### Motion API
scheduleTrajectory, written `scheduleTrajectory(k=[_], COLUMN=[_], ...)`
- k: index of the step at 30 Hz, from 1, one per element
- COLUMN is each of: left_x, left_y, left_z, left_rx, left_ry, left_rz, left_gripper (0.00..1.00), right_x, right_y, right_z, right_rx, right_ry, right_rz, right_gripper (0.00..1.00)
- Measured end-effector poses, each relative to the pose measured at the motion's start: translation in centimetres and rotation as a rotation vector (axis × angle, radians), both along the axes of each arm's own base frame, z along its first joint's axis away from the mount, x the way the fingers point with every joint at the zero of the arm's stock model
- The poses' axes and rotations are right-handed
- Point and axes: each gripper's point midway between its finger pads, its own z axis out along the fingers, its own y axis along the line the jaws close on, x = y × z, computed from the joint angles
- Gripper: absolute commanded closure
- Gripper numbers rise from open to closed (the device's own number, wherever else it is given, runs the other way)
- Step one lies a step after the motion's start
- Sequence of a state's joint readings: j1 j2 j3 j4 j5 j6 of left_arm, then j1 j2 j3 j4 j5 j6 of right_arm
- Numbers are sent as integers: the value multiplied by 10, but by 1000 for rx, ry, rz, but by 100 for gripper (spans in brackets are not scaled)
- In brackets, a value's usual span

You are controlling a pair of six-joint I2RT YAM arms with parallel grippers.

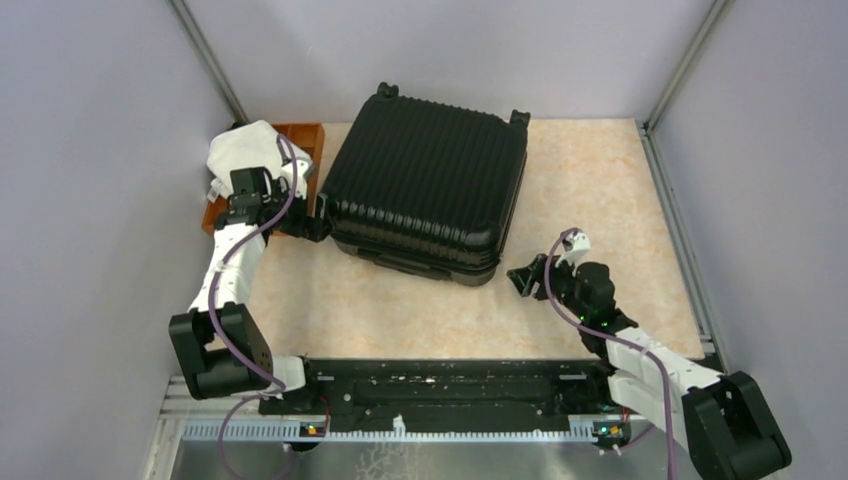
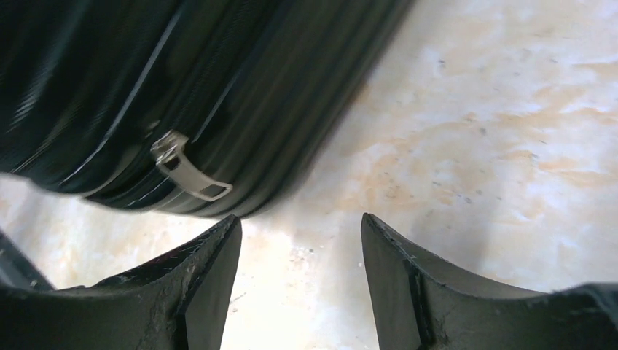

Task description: Pack the luggage

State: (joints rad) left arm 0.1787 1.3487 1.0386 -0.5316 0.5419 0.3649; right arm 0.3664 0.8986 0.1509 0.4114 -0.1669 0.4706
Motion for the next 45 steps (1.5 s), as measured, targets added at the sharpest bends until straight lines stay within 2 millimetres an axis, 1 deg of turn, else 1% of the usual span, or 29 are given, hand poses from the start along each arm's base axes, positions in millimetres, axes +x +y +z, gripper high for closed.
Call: scheduleTrajectory(k=[5,7,9,11,15,18,23,26,29,32,36,39,41,42,43,45], left_x=[11,14,16,17,17,17,16,16,17,20,25,33,41,48,51,62], left_y=[-3,-4,-5,-5,-5,-5,-5,-7,-8,-6,6,27,41,50,53,64], left_z=[8,10,12,13,14,15,19,22,29,40,56,60,57,50,47,30], left_rx=[-12,-13,-15,-16,-16,-17,-15,-21,-19,-5,41,97,131,157,164,181], left_ry=[-31,-45,-55,-61,-65,-68,-78,-84,-90,-106,-135,-150,-149,-145,-141,-109], left_rz=[9,8,8,9,11,11,10,6,1,-3,17,81,127,161,173,218], left_gripper=[8,8,8,8,8,8,8,7,6,5,5,6,6,6,6,7], right_x=[-8,-7,-5,-3,0,6,17,19,19,19,17,15,14,13,13,13], right_y=[16,21,24,26,28,29,37,41,46,50,54,57,57,58,58,58], right_z=[12,19,23,22,13,10,21,22,22,23,26,28,29,29,29,29], right_rx=[58,72,78,75,46,23,14,8,10,18,32,43,49,52,54,57], right_ry=[-93,-130,-152,-163,-154,-157,-218,-228,-230,-233,-245,-249,-247,-246,-246,-242], right_rz=[106,135,149,162,179,188,222,250,281,306,331,348,354,357,359,357], right_gripper=[42,43,44,44,45,46,48,52,56,61,69,76,80,83,85,89])
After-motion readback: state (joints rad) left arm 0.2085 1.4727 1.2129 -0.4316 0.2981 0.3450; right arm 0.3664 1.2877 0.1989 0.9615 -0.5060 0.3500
